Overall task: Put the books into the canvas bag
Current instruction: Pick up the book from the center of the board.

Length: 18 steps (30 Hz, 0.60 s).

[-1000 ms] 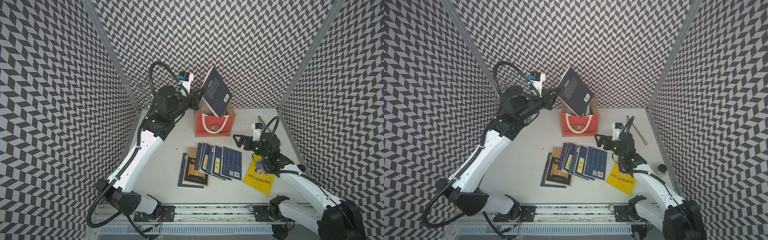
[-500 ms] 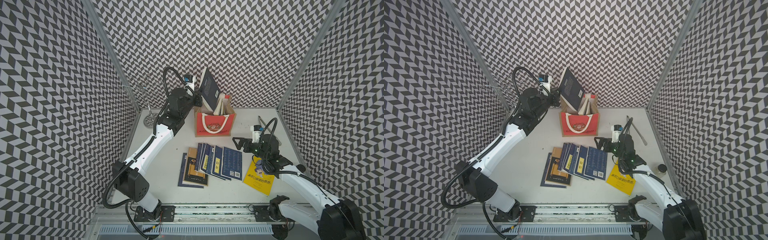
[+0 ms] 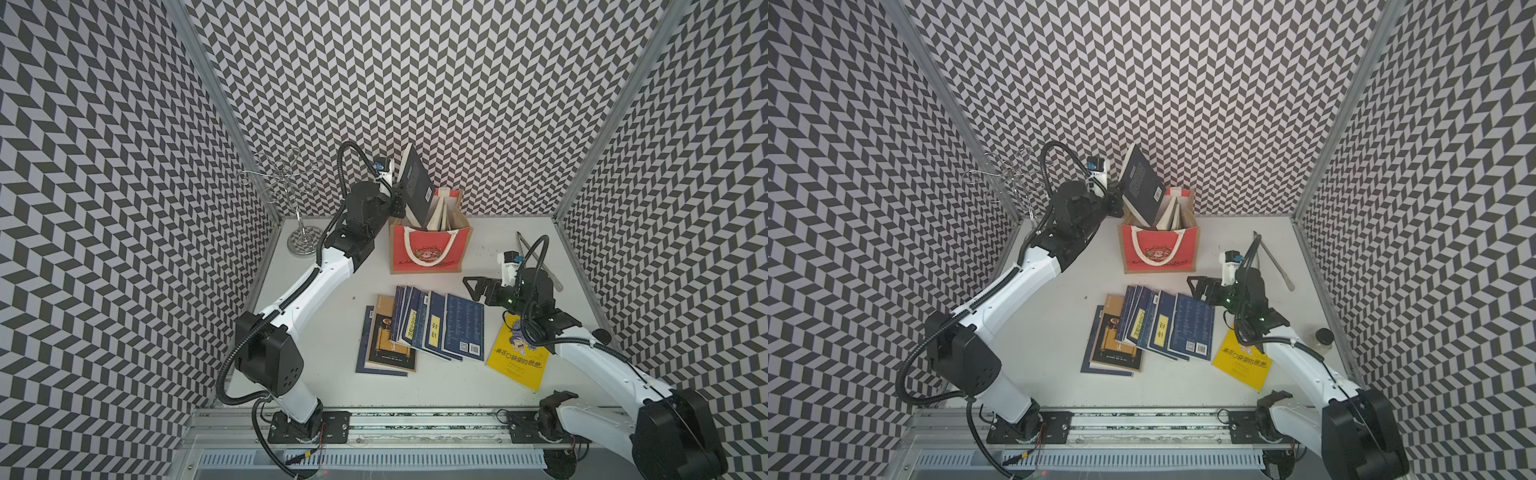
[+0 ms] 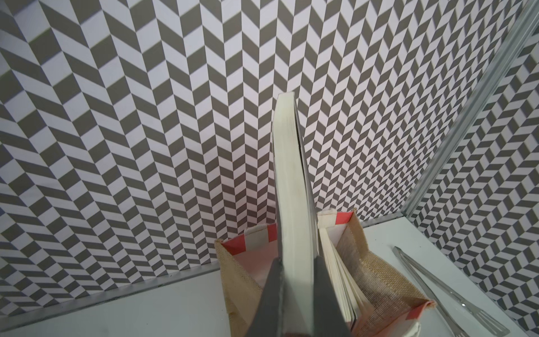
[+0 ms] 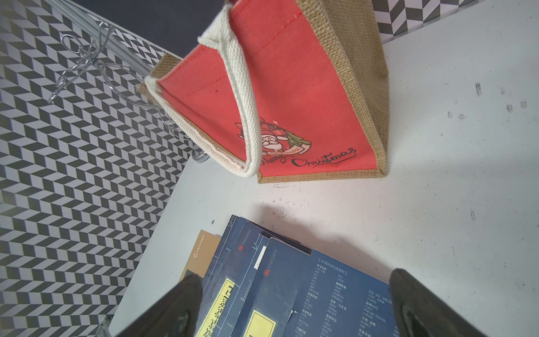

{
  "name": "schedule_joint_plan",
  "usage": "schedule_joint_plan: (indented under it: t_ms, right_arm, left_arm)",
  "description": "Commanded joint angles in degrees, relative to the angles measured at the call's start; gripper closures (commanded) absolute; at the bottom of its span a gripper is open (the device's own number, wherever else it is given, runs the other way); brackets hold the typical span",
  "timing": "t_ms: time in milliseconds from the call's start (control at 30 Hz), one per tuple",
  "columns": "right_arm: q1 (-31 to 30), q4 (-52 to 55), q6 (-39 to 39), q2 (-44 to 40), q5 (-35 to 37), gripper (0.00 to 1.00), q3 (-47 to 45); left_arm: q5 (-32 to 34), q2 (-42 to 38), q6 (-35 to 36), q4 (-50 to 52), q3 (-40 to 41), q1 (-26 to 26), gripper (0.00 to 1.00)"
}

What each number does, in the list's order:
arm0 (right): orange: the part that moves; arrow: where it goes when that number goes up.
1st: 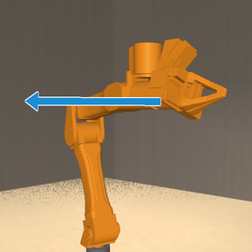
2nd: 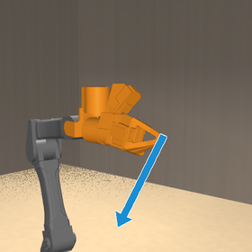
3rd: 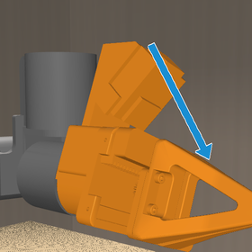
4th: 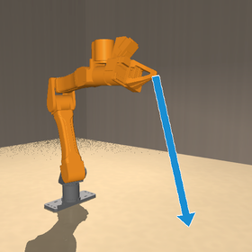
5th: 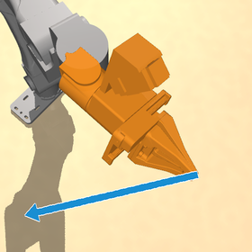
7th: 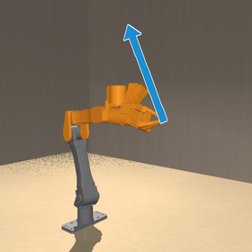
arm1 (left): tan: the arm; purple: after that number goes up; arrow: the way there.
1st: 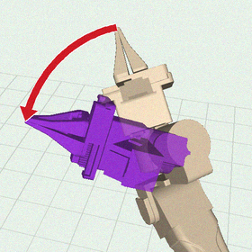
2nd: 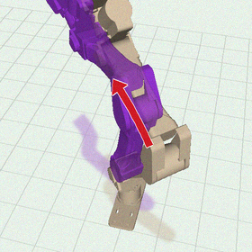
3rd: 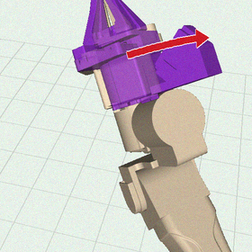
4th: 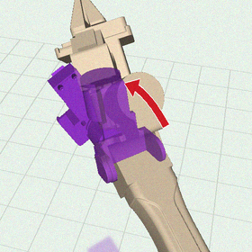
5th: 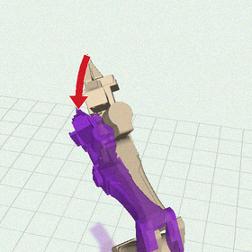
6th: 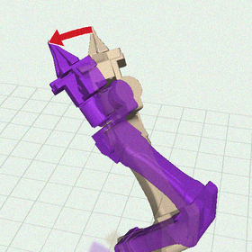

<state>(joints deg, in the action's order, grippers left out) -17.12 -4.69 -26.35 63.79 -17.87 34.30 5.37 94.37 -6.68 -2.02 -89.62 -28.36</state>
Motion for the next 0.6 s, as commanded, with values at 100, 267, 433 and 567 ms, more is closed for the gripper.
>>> schedule_joint_plan:
  t_ms: [100, 267, 433, 567]
  right_arm:
    - [0.2, -2.2, 0.9, 0.2, -1.2, 0.00, 0.1]
    - [0.2, -2.1, 3.0, -0.1, -3.8, 0.00, 1.1]
    - [0.2, -1.9, 3.6, -1.0, -4.0, 0.00, 1.7]
    - [0.1, -0.7, 3.8, -2.7, -1.7, 0.00, 5.0]
  left_arm:
    - [3.6, 1.1, 2.7, -5.8, -0.2, -2.2, 1.00]
    - [4.5, 3.5, 3.0, -6.2, -0.3, -3.5, 1.00]
    - [5.2, 6.1, 3.1, -5.7, -1.6, -4.7, 1.00]
    - [5.6, 7.8, 2.9, -5.6, -2.2, -5.7, 1.00]
